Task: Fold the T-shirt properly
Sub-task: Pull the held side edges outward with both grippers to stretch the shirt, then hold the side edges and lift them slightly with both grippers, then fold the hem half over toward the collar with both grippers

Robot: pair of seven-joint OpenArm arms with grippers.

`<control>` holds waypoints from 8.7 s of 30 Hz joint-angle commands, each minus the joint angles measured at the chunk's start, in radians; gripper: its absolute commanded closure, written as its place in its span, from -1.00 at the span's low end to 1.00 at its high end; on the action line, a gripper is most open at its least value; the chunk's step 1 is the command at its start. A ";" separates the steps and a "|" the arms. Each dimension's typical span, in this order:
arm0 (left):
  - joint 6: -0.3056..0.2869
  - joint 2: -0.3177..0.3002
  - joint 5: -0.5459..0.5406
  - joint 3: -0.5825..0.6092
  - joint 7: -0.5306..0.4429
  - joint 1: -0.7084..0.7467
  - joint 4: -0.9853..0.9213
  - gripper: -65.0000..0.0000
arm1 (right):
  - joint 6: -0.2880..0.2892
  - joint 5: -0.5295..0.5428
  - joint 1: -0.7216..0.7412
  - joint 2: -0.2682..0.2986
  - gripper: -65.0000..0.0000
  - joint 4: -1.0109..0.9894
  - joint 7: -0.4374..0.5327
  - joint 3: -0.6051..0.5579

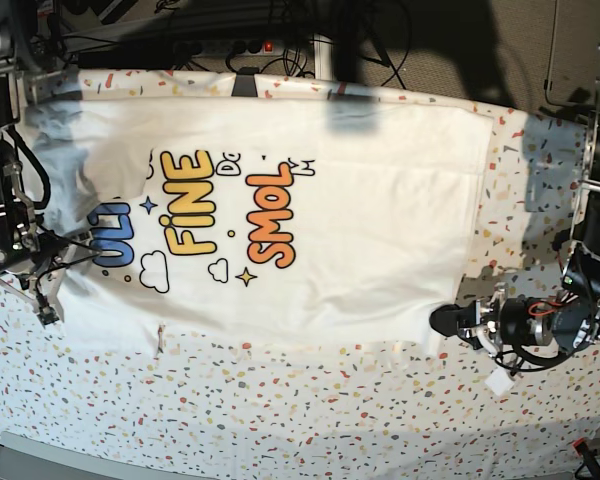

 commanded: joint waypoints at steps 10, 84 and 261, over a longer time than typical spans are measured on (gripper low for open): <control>-0.017 -0.021 -0.018 -0.007 -0.031 -0.035 0.014 1.00 | 0.007 0.054 0.019 0.024 1.00 0.018 0.002 0.143; 0.561 -0.012 0.887 -0.204 -0.297 0.571 1.069 1.00 | 0.074 0.019 -0.178 -0.044 1.00 0.260 -0.029 0.405; 0.561 -0.010 0.989 -0.204 -0.183 0.715 1.070 0.23 | 0.280 -0.163 -0.227 0.388 -0.09 0.268 0.114 -0.274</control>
